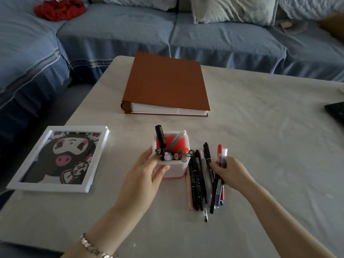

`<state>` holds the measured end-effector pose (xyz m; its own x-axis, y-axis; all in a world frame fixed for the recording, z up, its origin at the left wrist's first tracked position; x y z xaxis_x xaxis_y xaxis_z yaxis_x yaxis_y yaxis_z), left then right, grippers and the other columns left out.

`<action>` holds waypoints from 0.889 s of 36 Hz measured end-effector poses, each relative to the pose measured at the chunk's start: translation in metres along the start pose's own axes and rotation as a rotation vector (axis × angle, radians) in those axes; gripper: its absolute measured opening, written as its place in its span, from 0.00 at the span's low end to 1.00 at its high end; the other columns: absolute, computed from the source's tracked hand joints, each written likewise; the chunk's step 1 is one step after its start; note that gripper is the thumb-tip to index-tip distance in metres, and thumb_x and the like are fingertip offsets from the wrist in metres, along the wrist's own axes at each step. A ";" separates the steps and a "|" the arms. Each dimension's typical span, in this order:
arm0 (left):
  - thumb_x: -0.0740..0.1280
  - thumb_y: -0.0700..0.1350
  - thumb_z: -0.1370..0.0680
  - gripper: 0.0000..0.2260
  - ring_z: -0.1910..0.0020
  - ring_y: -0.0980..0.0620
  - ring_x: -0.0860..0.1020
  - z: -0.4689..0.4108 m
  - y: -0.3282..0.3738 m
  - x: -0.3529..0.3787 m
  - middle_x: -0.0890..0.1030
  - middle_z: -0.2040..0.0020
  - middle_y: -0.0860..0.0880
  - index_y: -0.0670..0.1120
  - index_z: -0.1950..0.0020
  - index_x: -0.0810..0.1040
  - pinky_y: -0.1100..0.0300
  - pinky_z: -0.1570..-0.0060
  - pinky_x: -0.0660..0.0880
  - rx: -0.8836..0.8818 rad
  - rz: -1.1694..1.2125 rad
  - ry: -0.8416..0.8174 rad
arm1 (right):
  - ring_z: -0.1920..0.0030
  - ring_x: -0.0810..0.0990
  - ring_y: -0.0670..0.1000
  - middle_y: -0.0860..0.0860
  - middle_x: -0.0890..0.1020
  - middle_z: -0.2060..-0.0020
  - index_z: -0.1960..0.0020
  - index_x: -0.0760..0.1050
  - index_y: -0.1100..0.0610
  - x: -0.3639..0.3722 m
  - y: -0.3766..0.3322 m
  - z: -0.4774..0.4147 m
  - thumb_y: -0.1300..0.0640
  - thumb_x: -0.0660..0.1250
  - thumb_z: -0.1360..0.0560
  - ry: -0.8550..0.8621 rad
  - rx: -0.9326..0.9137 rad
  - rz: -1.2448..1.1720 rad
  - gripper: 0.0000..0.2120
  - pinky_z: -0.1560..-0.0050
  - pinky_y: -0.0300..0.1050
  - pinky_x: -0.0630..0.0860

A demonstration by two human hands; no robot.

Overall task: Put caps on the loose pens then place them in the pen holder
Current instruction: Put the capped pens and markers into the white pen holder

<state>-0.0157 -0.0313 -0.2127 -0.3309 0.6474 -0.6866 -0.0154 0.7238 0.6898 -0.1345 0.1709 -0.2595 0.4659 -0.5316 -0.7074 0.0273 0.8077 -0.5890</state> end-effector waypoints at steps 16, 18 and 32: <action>0.57 0.56 0.27 0.14 0.58 0.55 0.79 0.003 0.001 0.003 0.75 0.40 0.54 0.56 0.44 0.72 0.59 0.59 0.77 -0.019 -0.007 0.006 | 0.68 0.74 0.43 0.51 0.75 0.68 0.59 0.67 0.56 -0.086 -0.122 0.066 0.55 0.58 0.25 0.717 -0.641 -0.704 0.06 0.65 0.34 0.72; 0.56 0.56 0.27 0.14 0.59 0.57 0.78 0.003 0.001 0.002 0.75 0.40 0.54 0.57 0.44 0.72 0.61 0.59 0.77 -0.021 -0.015 0.002 | 0.68 0.74 0.41 0.50 0.74 0.68 0.58 0.65 0.53 -0.075 -0.131 0.066 0.57 0.59 0.25 0.729 -0.688 -0.684 0.05 0.66 0.29 0.70; 0.64 0.45 0.24 0.12 0.45 0.56 0.74 0.002 0.003 -0.001 0.73 0.37 0.52 0.53 0.41 0.75 0.64 0.50 0.71 -0.073 0.010 -0.026 | 0.60 0.80 0.52 0.46 0.78 0.58 0.31 0.41 0.43 -0.028 -0.112 0.039 0.68 0.68 0.29 0.533 -0.683 -0.558 0.44 0.48 0.47 0.79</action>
<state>-0.0138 -0.0291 -0.2103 -0.3067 0.6613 -0.6846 -0.0814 0.6984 0.7111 -0.1159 0.1052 -0.1587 0.0836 -0.9650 -0.2487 -0.4671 0.1825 -0.8652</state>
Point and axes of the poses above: each hand's wrist, its own z-axis away from the middle knuckle, its own x-axis out of the palm, y = z × x, the point moved 5 cm from there along -z, towards the middle knuckle
